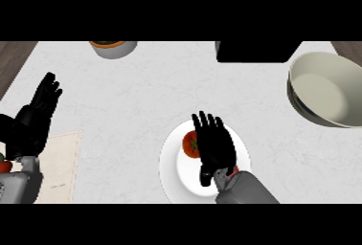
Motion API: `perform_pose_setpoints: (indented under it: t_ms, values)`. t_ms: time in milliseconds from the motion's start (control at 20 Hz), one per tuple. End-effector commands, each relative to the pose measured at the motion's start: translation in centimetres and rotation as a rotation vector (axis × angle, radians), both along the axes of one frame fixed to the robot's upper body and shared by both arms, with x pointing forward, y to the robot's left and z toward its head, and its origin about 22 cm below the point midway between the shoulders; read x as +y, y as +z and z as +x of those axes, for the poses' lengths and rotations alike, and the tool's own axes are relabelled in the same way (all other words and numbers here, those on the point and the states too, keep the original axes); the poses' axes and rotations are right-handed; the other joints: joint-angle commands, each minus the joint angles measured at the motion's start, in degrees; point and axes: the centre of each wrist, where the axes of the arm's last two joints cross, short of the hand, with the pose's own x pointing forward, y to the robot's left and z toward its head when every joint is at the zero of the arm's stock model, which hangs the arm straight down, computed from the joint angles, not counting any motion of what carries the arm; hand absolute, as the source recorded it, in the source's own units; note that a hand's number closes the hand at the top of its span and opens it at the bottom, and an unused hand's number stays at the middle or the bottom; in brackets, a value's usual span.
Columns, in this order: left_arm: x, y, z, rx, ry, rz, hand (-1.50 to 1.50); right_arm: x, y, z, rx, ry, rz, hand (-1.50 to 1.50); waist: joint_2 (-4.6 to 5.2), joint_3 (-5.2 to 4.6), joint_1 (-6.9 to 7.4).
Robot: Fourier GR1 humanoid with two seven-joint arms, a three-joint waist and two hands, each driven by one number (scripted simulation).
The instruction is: Pick the tomato from the plate and place it in the bowl
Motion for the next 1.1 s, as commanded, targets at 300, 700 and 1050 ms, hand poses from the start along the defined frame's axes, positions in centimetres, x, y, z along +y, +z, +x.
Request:
perform_pose_setpoints:
  t_ms: [300,700,1050]
  values:
    - [-0.1,-0.9,-0.9,0.007,-0.004,-0.006,0.0,0.1,-3.4,2.3,0.002,-0.027,-0.02,-1.5,0.04,0.0,0.25]
    - [-1.0,-0.6,-1.3,-0.011,0.001,0.013,0.0,1.3,-2.8,4.2,0.046,0.067,0.04,1.5,0.06,0.01,0.52]
    - [-1.5,-1.7,-0.6,-0.016,-0.004,0.002,0.0,1.8,-3.6,5.4,-0.004,0.068,0.065,1.5,0.13,0.0,0.58]
